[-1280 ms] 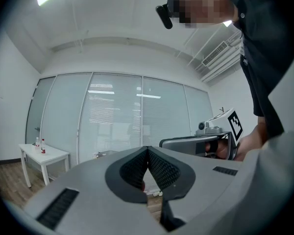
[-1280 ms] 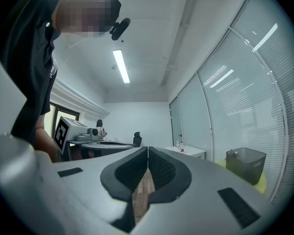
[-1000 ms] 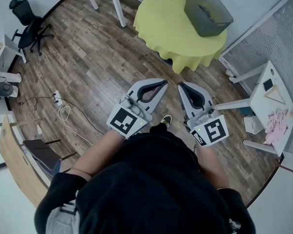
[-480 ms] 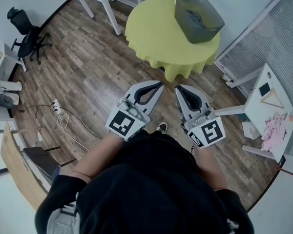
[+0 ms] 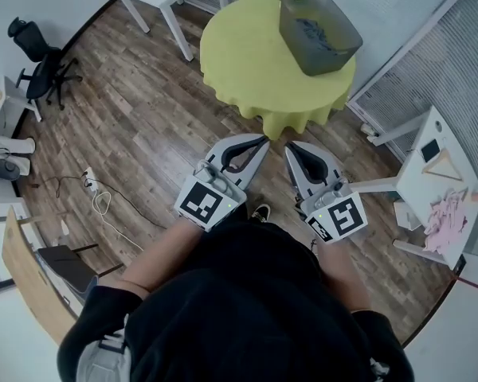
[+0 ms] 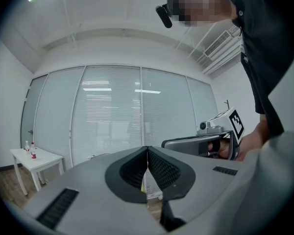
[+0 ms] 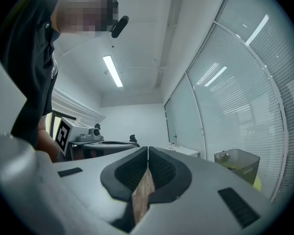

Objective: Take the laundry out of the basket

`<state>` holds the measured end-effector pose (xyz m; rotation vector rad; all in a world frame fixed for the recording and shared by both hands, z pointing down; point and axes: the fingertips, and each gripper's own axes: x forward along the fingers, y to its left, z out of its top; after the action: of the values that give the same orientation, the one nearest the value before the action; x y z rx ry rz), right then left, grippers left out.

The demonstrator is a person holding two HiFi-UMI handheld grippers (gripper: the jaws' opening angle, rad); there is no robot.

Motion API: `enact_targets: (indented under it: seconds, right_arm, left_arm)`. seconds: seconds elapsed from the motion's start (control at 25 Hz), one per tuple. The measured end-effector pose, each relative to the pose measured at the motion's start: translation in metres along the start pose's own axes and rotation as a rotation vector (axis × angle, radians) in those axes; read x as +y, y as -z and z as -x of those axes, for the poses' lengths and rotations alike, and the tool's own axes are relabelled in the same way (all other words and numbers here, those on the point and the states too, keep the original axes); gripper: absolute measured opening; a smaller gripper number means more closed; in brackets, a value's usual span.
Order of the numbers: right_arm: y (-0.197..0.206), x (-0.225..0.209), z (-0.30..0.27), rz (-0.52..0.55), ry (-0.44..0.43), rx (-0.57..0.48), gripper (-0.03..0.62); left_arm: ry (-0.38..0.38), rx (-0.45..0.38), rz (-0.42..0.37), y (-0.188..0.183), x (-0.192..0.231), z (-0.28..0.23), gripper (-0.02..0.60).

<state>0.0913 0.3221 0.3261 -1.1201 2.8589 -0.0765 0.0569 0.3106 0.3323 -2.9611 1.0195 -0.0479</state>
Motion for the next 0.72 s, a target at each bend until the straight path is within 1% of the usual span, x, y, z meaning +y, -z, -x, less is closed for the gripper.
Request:
enact_targets:
  seconds: [0.24,0.44,0.72]
  right_arm:
    - [0.004,-0.025,-0.025,0.009,0.029,0.012,0.025]
    - [0.003,-0.049,-0.058,0.023,0.047,0.033,0.025]
    - [0.003,-0.093,-0.108,0.023,0.093,0.050,0.025]
  left_arm:
    - [0.038,-0.008,0.000,0.003,0.027,-0.025,0.011]
    - [0.064,-0.011,0.018,0.005,0.064,-0.049,0.011]
    - [0.120,-0.015,0.023,0.004,0.116,-0.087,0.011]
